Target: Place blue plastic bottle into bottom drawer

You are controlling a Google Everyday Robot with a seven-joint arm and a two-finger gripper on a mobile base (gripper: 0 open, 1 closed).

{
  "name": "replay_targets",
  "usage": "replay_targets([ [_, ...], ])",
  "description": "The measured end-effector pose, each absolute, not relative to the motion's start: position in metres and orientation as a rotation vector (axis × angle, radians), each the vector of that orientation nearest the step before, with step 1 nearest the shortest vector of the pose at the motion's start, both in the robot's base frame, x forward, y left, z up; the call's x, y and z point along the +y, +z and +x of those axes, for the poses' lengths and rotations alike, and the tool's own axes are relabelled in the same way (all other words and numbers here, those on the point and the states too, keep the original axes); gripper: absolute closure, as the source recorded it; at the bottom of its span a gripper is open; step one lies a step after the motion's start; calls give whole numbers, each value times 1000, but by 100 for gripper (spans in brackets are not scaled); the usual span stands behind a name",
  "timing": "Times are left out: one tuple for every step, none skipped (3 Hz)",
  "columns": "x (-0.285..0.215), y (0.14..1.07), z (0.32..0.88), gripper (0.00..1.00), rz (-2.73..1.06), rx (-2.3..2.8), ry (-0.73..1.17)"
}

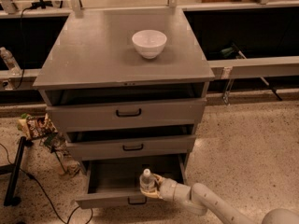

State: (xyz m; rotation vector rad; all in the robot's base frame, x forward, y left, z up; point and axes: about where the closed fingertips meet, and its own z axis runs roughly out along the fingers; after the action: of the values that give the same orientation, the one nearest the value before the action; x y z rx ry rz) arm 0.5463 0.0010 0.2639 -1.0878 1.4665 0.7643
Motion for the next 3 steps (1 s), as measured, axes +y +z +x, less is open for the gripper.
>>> replay_targets([
  [1, 264, 546, 100, -1088, 1467, 764],
  [1, 264, 546, 100, -1088, 1466, 764],
  [1, 264, 546, 100, -1088, 1466, 764],
])
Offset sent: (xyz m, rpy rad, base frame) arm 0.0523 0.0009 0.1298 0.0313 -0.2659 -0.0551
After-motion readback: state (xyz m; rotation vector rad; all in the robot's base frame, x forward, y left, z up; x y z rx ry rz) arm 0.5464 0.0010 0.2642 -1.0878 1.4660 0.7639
